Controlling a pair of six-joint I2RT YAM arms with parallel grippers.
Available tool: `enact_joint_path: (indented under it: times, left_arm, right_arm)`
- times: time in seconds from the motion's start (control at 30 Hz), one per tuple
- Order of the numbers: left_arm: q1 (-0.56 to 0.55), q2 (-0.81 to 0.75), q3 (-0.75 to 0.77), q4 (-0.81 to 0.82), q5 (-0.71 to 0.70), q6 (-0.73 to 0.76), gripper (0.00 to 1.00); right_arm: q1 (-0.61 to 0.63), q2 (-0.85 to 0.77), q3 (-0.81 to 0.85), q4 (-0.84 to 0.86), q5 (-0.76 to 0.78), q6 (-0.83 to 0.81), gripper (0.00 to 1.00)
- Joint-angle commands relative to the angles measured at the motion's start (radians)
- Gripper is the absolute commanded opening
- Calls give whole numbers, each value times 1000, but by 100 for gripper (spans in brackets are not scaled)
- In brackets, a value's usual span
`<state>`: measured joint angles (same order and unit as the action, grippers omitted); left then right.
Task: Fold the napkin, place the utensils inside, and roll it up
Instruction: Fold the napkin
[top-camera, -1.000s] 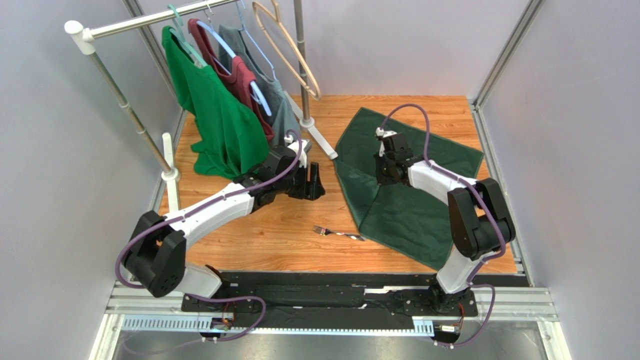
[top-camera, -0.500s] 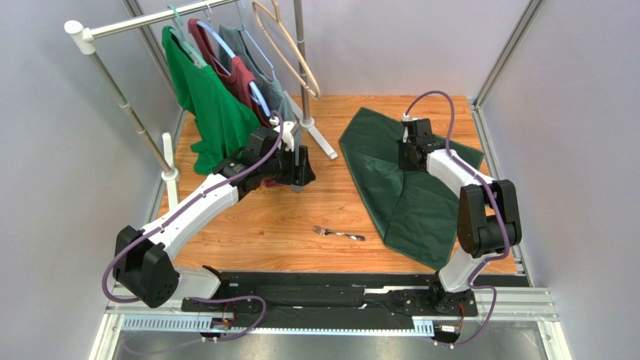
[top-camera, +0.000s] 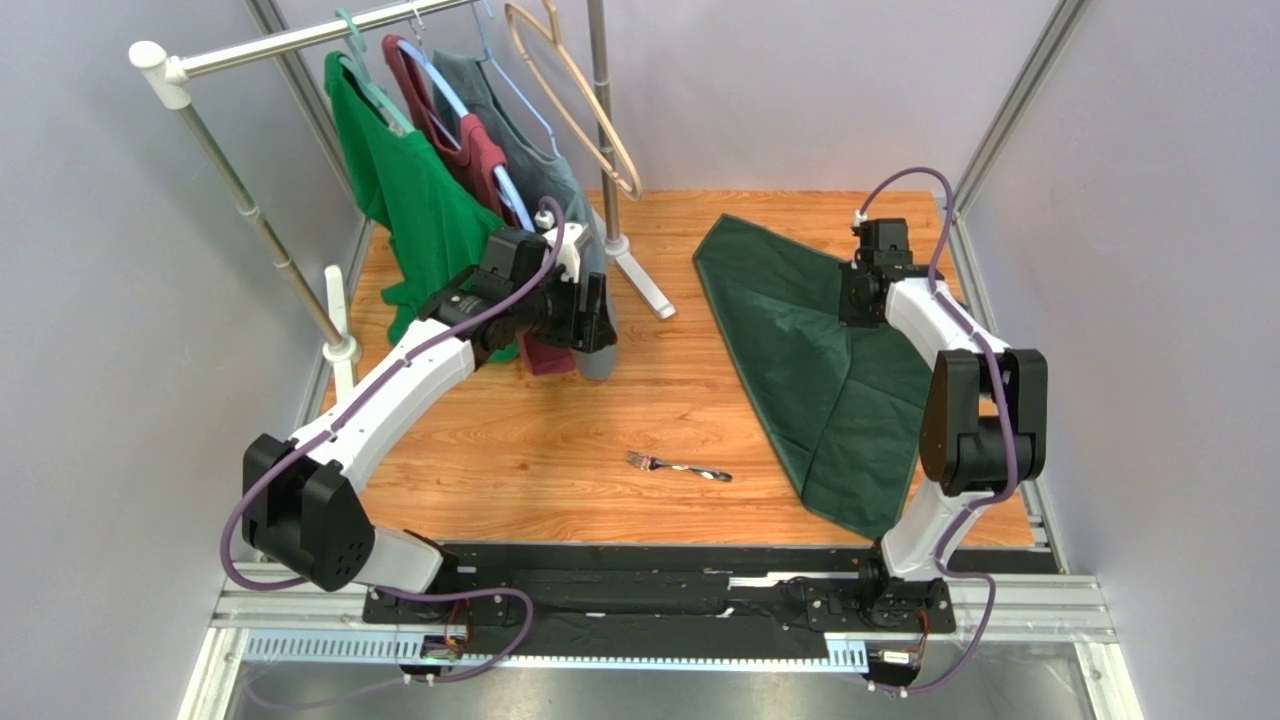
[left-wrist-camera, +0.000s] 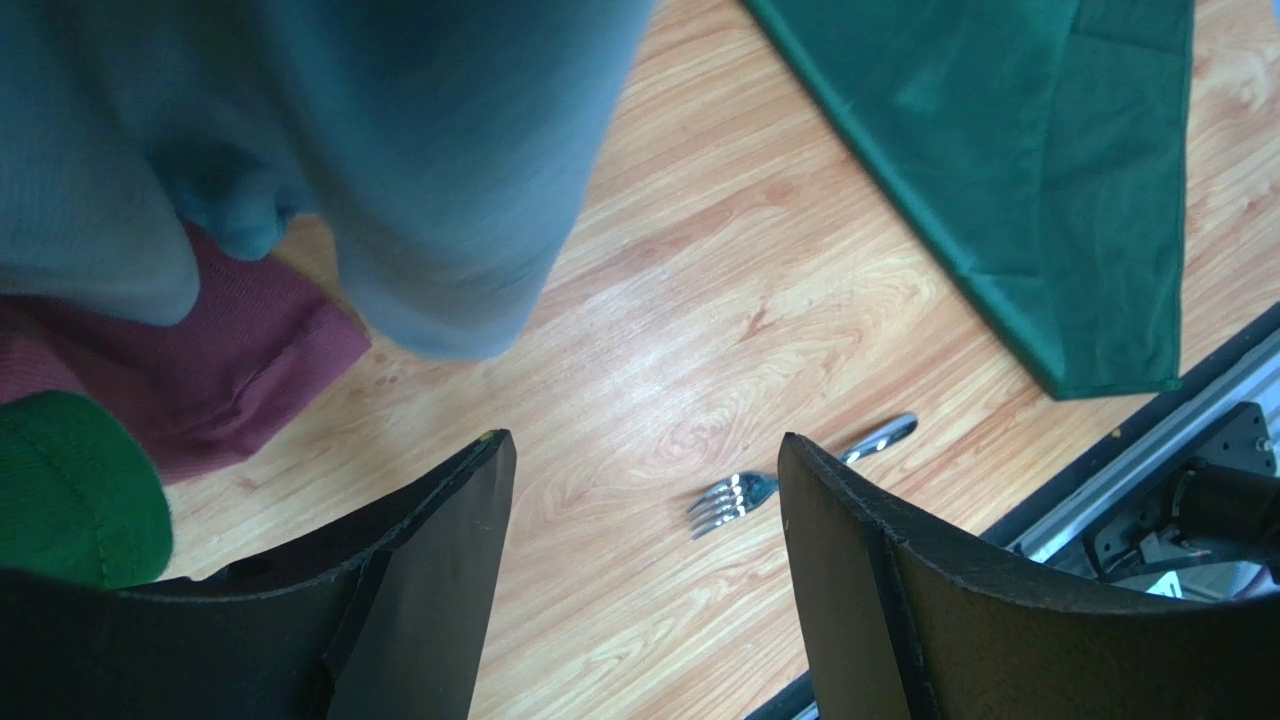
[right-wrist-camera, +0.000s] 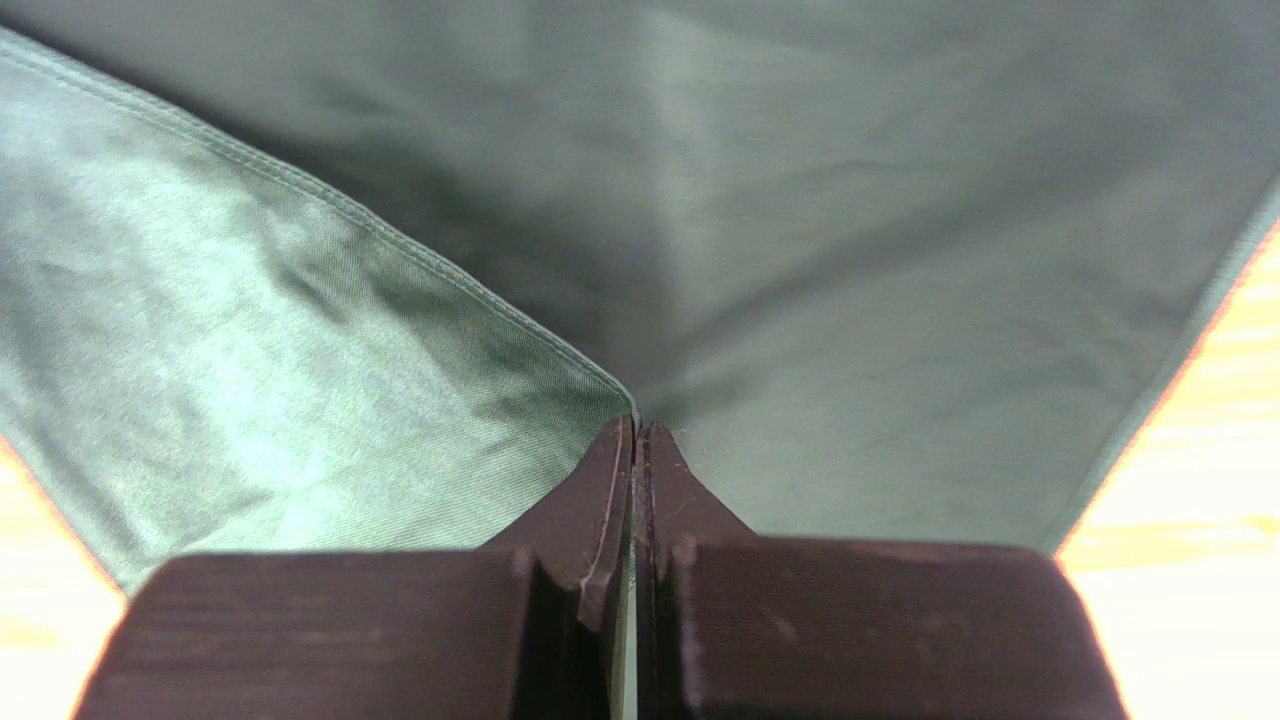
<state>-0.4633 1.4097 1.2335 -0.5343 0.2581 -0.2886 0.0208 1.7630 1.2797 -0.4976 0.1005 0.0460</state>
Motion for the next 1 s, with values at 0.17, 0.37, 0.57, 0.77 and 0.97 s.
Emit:
enact_joint_path:
  times: [0.17, 0.37, 0.57, 0.77, 0.97]
  left_arm:
    - [41, -14, -42, 33, 53, 31, 74]
    - [58, -3, -39, 33, 55, 29, 74]
    - [74, 3, -39, 31, 55, 26, 74]
    - [83, 8, -40, 31, 58, 26, 74]
    - [92, 8, -40, 34, 61, 26, 74]
  right_arm:
    - [-104, 82, 130, -35, 93, -43, 0]
    - [-124, 148, 204, -65, 139, -84, 0]
    - [-157, 173, 240, -64, 154, -104, 0]
    - [-209, 216, 294, -78, 160, -126, 0]
    - [-251, 263, 346, -85, 174, -140, 0]
